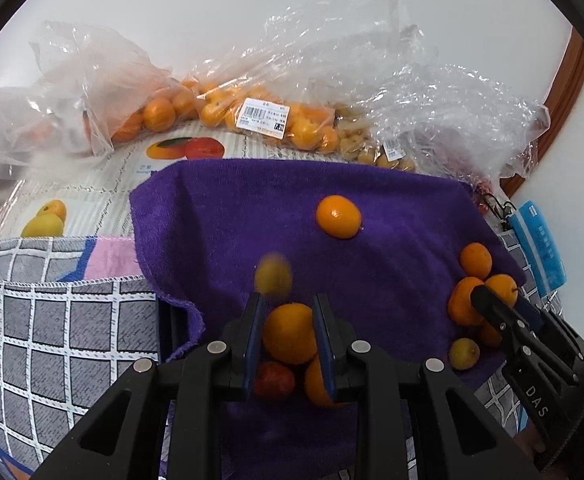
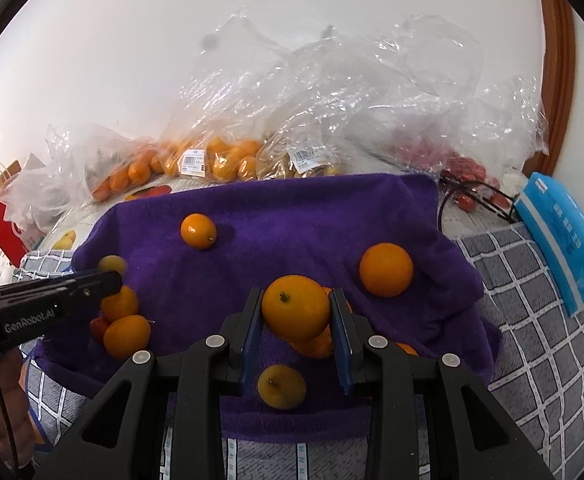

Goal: Organize fruits

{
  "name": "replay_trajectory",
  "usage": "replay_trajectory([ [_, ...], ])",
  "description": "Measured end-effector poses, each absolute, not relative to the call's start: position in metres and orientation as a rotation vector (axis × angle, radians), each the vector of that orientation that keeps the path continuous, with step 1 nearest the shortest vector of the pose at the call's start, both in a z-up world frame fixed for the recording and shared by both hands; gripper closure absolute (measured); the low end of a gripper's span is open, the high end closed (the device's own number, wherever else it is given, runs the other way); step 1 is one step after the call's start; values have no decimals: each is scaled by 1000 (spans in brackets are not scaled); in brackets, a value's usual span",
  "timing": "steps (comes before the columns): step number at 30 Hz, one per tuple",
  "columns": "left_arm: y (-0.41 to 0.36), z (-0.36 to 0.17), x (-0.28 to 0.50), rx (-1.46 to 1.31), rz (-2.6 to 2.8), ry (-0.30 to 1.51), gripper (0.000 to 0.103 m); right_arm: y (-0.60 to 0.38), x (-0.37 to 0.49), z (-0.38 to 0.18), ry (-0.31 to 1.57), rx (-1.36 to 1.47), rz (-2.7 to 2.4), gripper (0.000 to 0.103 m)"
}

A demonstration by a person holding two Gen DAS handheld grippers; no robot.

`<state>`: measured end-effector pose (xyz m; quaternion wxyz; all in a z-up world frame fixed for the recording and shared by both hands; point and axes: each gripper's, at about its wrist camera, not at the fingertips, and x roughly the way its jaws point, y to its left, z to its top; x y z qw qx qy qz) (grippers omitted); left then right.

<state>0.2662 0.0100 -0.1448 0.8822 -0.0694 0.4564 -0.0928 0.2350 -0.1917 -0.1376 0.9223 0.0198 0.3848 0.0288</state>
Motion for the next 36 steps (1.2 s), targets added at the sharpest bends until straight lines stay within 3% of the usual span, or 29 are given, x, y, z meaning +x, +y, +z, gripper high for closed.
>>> replay_trajectory([
  [11,3,-141,259,-93,-190,985,73,-199,234,-137,810,43,30,70],
  [13,4,-135,253,-95,-185,979,67,-202,232,-134,819,53,22,66],
  [15,6,-126,243,-94,-183,963,55,-204,228,-128,807,60,7,57],
  [20,12,-96,210,-89,-156,912,45,-206,207,-98,778,81,-20,47],
  [36,13,-18,69,-66,-114,712,13,-217,74,1,714,115,-24,40],
])
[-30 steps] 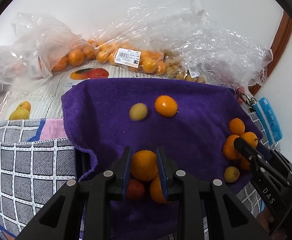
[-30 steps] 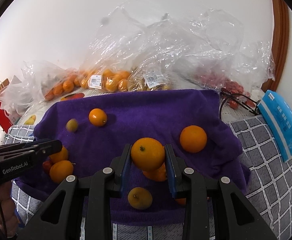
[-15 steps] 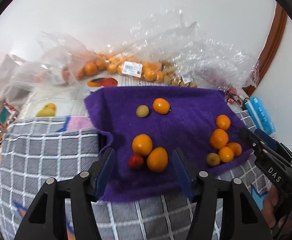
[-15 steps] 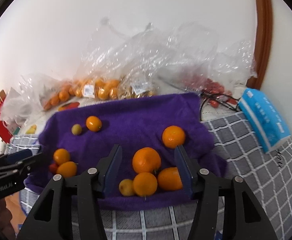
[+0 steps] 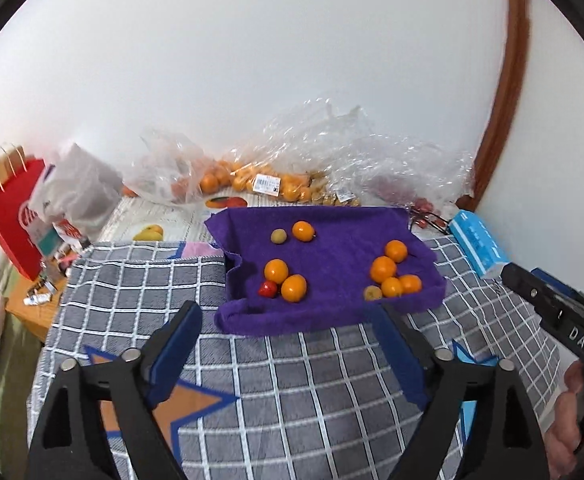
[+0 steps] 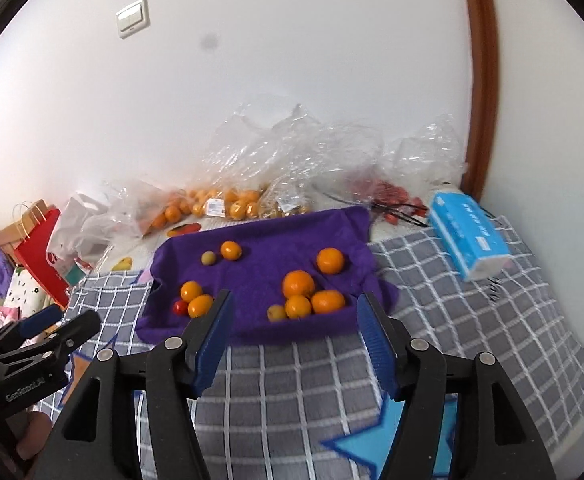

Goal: Organize fruits

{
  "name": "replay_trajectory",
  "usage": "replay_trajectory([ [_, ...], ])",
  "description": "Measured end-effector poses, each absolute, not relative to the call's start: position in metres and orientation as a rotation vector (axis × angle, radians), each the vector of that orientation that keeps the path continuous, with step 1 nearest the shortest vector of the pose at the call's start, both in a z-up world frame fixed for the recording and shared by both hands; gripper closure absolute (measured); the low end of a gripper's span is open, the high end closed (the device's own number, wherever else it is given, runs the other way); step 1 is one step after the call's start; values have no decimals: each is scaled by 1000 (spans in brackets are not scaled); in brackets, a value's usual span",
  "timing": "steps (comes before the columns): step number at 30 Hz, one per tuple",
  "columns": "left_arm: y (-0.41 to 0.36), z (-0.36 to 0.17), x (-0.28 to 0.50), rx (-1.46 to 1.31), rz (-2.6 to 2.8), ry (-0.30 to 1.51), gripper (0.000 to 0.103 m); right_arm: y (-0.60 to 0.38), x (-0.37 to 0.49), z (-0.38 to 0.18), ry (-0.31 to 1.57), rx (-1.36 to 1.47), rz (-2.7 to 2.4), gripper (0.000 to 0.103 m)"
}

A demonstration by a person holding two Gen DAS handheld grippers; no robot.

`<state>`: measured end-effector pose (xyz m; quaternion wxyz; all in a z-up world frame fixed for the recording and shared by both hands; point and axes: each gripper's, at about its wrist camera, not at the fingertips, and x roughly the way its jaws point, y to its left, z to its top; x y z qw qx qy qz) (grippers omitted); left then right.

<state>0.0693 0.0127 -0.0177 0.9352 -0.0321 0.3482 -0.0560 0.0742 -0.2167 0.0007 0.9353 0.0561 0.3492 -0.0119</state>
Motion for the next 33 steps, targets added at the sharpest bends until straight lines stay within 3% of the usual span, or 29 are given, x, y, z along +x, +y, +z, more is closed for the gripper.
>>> replay_trajectory([
  [1,12,-15,63,-64,-109,698,12,-218,66,4,705,110,-31,34],
  [2,13,-12,53,-66,-97,682,9,-218,58,8,693,108,-33,22],
  [4,13,-9,42,-76,-97,672,7,-217,41,15,654,103,-29,12],
  [7,11,-5,24,-68,-90,643,3,-213,25,19,636,89,-17,6],
  [33,1,-6,-17,-41,-55,622,3,-209,-18,13,632,31,-48,2],
])
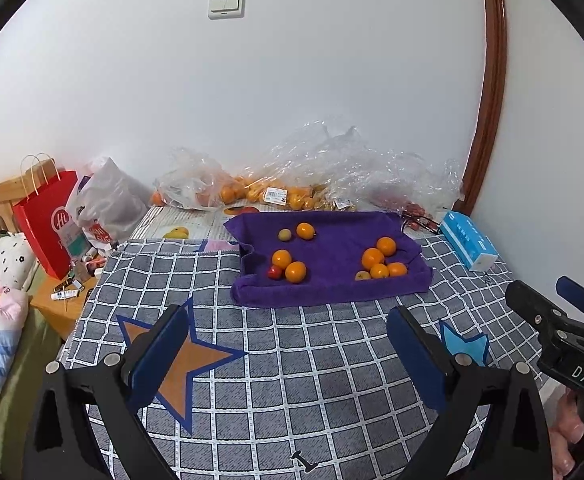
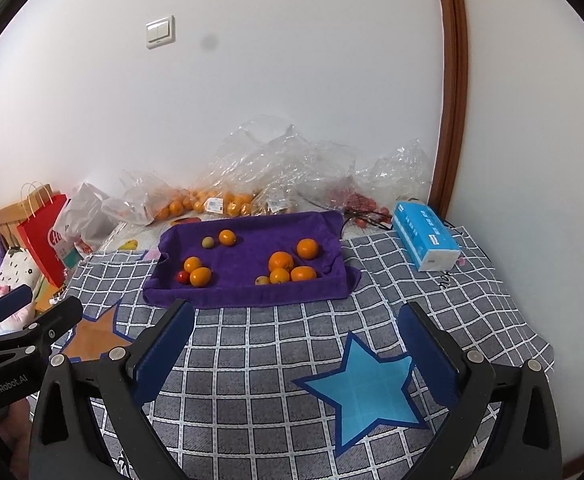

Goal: Organize fruits

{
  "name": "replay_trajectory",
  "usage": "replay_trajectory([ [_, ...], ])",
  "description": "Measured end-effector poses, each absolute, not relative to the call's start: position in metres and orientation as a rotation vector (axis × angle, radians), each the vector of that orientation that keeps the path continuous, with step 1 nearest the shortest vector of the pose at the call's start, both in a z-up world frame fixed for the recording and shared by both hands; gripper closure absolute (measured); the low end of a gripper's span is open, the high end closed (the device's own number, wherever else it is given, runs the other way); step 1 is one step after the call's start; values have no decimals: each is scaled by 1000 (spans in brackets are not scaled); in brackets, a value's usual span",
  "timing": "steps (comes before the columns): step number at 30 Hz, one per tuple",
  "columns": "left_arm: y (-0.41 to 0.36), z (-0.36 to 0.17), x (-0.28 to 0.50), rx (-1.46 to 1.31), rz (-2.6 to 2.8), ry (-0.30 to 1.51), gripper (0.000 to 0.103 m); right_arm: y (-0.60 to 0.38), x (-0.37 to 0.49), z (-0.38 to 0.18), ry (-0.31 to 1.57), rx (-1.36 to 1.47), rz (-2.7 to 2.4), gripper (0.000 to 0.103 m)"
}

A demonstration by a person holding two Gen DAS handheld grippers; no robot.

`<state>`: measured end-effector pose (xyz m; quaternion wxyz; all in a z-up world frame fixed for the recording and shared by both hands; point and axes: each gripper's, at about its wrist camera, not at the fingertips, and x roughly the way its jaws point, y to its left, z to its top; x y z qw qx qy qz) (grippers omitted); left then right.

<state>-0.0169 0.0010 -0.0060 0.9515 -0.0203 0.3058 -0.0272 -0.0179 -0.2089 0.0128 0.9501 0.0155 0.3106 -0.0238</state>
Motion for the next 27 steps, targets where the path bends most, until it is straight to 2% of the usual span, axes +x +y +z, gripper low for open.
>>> replay_trajectory([
  [27,2,-8,-13,-34,-53,624,3,-215,-18,11,637,36,-72,1],
])
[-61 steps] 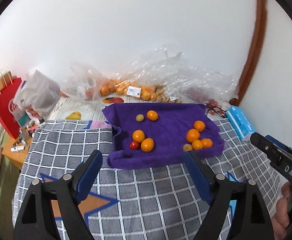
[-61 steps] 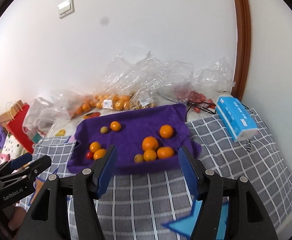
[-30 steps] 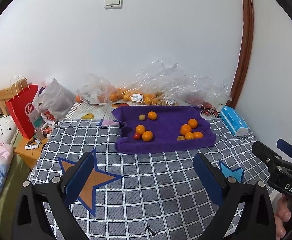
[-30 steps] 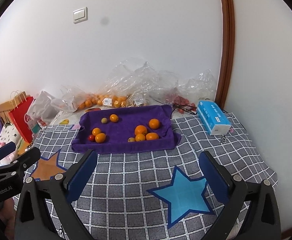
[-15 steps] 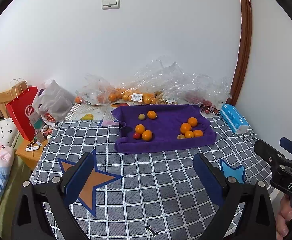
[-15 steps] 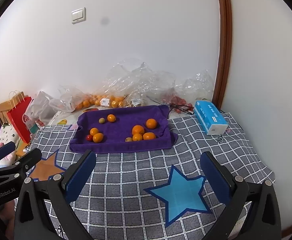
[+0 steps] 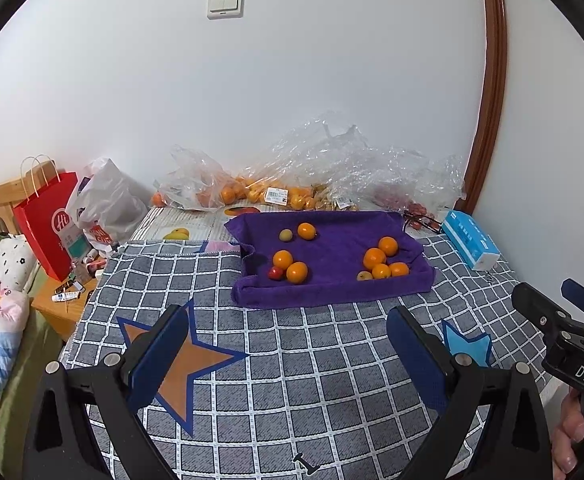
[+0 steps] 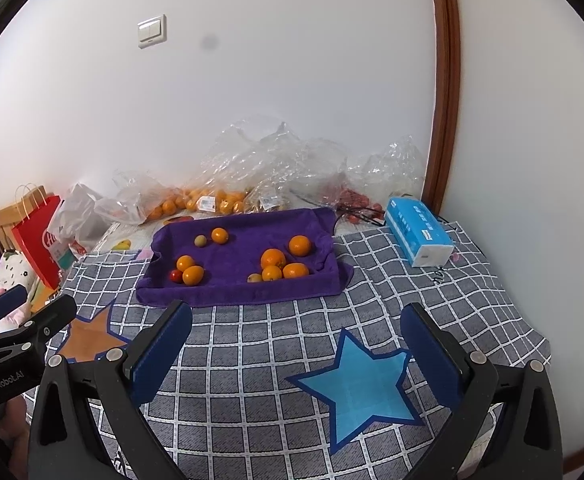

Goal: Organize fruits

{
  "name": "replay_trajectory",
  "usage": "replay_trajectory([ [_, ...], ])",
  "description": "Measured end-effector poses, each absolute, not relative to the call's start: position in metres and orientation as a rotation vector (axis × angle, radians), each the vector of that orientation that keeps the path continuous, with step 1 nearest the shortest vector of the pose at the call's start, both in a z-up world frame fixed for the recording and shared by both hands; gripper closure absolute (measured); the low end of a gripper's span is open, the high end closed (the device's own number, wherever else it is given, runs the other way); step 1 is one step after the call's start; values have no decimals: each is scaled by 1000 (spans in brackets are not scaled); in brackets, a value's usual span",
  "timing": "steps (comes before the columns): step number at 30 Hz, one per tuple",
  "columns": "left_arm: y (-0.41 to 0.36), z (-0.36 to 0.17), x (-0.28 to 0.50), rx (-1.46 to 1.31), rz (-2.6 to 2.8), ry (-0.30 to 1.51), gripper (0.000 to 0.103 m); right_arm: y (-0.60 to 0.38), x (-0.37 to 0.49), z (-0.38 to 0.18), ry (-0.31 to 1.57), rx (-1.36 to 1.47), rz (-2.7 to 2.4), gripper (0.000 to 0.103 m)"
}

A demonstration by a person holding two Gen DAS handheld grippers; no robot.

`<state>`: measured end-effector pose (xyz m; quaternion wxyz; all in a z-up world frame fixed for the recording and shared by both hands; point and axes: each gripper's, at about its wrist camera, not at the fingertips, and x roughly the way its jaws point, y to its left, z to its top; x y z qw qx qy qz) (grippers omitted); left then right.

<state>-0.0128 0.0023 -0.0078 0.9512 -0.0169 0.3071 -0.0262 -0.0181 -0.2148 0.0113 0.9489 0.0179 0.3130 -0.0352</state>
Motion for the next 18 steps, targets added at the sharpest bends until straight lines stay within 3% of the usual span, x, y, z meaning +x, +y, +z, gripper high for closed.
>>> replay_trajectory([
  [18,1,-4,-16,-32,-58,617,3,-212,-21,14,630,33,-69,1],
])
